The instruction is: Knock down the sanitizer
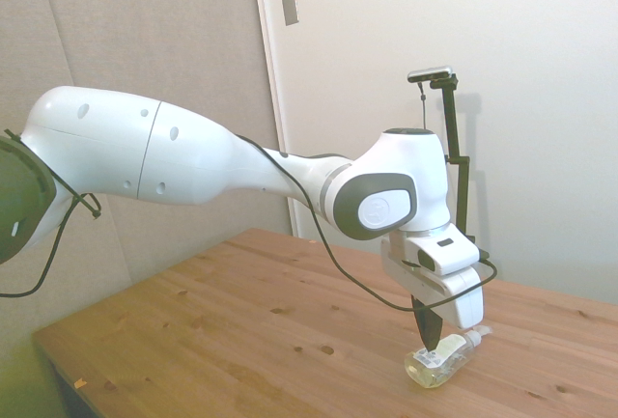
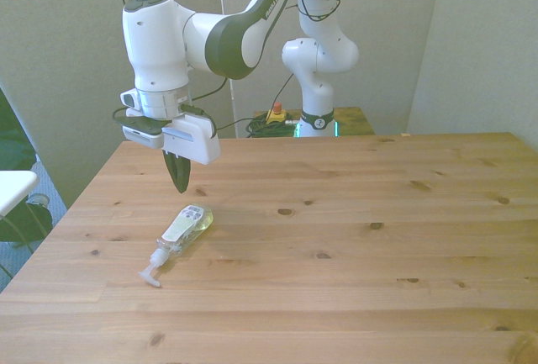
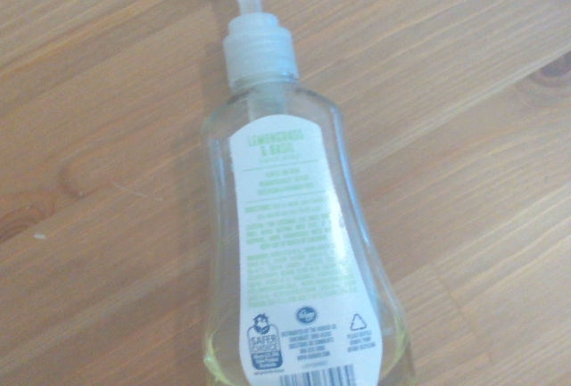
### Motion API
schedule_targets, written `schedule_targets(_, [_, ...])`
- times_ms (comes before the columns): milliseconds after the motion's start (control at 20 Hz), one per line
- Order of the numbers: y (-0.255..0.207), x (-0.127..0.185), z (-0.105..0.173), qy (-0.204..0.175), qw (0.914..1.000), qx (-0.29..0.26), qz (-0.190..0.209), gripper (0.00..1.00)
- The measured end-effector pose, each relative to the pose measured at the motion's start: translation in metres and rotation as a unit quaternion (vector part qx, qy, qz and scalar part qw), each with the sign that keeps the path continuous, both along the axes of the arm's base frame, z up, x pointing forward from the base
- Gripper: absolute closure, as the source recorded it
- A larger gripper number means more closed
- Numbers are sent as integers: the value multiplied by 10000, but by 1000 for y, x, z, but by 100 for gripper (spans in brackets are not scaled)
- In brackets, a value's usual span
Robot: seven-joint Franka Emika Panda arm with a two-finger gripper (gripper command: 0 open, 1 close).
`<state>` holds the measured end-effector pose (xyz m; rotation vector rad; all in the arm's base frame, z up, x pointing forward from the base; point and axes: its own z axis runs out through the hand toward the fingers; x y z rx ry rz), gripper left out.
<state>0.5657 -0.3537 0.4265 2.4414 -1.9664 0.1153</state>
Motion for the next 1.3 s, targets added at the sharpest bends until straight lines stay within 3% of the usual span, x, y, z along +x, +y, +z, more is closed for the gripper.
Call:
schedule_targets(700, [61, -32, 18, 19, 9981, 299, 543, 0])
schedule_targets(1300, [157, -79, 36, -16, 9908, 365, 1301, 0])
